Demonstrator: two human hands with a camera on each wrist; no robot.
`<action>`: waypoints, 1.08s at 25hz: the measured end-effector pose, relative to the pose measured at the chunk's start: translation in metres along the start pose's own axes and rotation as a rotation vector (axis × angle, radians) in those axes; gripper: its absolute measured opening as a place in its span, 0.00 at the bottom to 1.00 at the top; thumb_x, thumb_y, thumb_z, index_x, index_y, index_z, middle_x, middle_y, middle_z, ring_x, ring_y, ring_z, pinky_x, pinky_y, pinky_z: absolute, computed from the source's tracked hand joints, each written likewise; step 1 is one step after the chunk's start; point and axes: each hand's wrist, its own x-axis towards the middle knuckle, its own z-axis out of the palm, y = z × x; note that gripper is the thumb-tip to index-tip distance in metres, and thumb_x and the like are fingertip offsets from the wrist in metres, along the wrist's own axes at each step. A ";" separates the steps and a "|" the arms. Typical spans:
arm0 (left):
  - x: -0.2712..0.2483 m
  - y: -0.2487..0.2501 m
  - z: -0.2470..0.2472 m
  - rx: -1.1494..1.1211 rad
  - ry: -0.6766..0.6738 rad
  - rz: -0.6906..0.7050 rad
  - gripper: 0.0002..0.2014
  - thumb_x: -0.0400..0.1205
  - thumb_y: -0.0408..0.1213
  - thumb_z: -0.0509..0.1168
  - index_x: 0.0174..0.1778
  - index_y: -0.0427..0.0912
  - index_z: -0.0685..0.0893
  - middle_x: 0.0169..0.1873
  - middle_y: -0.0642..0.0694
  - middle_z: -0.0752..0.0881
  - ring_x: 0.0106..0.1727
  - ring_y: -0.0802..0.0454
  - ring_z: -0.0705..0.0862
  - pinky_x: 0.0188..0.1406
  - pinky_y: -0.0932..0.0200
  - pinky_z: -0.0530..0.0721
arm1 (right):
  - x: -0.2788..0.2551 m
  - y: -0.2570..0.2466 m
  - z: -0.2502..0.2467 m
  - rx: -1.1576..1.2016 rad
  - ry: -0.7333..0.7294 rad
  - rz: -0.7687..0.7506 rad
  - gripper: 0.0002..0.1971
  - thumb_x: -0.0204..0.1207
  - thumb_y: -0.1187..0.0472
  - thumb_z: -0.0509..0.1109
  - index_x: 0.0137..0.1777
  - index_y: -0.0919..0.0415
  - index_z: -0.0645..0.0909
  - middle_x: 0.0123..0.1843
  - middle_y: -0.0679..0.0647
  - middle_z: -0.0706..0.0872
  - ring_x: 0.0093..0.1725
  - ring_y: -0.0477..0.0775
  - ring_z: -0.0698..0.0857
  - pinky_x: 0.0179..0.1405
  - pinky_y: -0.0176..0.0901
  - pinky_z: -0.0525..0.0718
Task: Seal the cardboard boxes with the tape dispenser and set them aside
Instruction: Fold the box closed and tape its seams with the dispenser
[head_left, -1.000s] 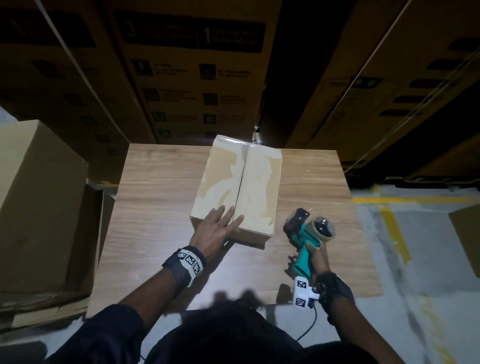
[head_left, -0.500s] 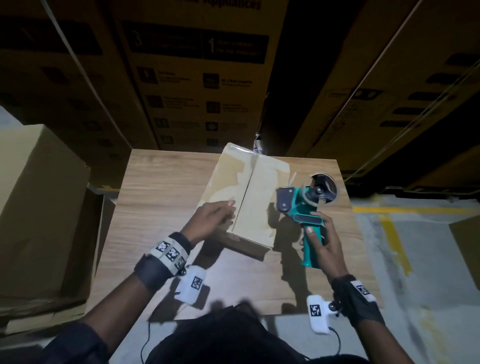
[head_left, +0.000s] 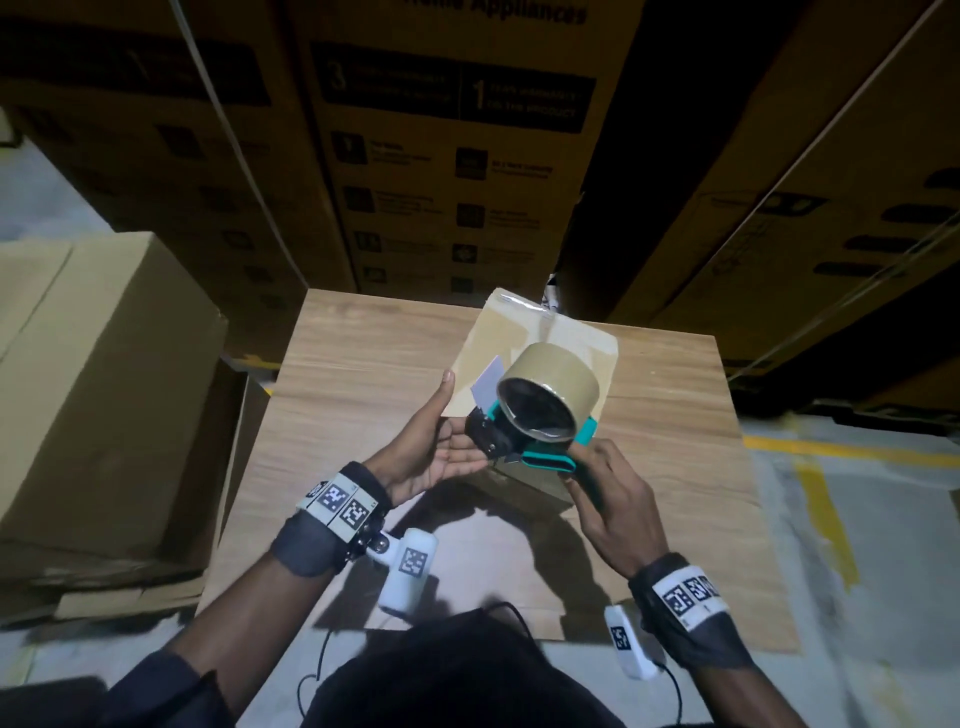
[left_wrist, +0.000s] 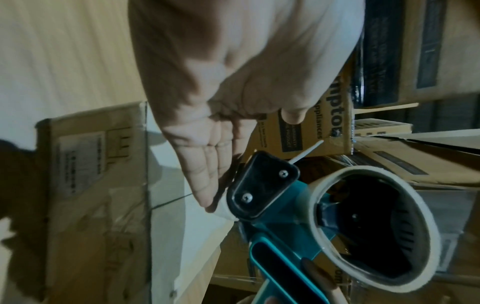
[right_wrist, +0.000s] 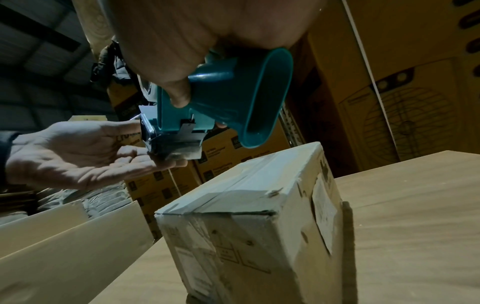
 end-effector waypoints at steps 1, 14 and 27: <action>0.002 -0.005 -0.002 -0.045 0.015 -0.028 0.46 0.81 0.74 0.52 0.66 0.30 0.85 0.60 0.30 0.90 0.60 0.40 0.91 0.65 0.48 0.88 | 0.001 -0.001 0.001 -0.002 -0.003 -0.007 0.20 0.82 0.58 0.65 0.74 0.51 0.76 0.61 0.54 0.82 0.53 0.55 0.85 0.45 0.44 0.84; 0.021 -0.038 -0.028 -0.245 0.215 -0.135 0.10 0.88 0.28 0.64 0.56 0.22 0.84 0.44 0.25 0.90 0.33 0.42 0.93 0.30 0.53 0.92 | -0.011 -0.010 0.012 0.075 -0.010 0.020 0.17 0.84 0.56 0.64 0.71 0.57 0.81 0.61 0.52 0.84 0.55 0.52 0.86 0.48 0.47 0.87; 0.014 -0.043 -0.061 -0.069 0.351 0.099 0.07 0.85 0.25 0.68 0.51 0.23 0.88 0.36 0.31 0.90 0.29 0.51 0.89 0.34 0.64 0.90 | -0.004 -0.018 0.021 0.080 -0.181 0.047 0.16 0.83 0.51 0.61 0.69 0.46 0.72 0.57 0.47 0.75 0.46 0.46 0.79 0.39 0.49 0.86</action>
